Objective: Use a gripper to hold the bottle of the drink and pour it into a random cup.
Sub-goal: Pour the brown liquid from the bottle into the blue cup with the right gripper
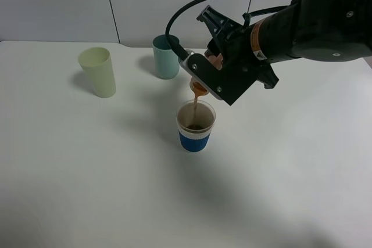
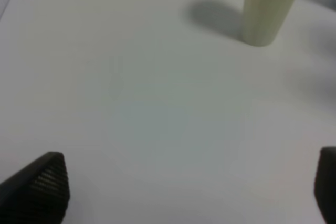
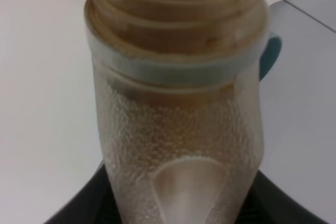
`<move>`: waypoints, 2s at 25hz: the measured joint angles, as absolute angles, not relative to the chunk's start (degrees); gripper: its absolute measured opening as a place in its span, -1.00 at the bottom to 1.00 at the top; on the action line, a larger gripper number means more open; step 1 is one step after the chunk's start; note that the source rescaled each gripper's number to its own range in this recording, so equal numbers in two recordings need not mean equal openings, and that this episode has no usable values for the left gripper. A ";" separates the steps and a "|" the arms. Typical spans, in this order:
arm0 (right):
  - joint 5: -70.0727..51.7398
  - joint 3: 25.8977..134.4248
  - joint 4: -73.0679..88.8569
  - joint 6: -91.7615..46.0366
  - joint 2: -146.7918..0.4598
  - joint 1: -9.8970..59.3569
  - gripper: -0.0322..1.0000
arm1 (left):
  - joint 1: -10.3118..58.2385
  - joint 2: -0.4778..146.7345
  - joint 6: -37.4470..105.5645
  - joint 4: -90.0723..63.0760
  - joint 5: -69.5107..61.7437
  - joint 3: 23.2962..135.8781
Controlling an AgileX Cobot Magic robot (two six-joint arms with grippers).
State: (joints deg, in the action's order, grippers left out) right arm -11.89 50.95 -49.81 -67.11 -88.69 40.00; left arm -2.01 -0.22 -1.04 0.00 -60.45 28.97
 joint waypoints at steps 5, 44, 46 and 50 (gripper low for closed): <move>-12.37 50.95 -49.81 -68.49 -88.69 40.15 -0.93 | -2.01 -0.22 -1.04 0.00 -60.45 28.97; -12.40 54.29 -59.00 -70.25 -88.69 41.28 -0.93 | -2.01 -0.22 -1.04 0.00 -60.45 28.97; -11.57 54.29 -59.31 -70.25 -88.69 41.28 -0.93 | -2.01 -0.22 -1.04 0.00 -60.45 28.97; -9.62 54.29 -59.81 -70.25 -88.69 41.34 -0.93 | -2.01 -0.22 -1.04 0.00 -60.45 28.97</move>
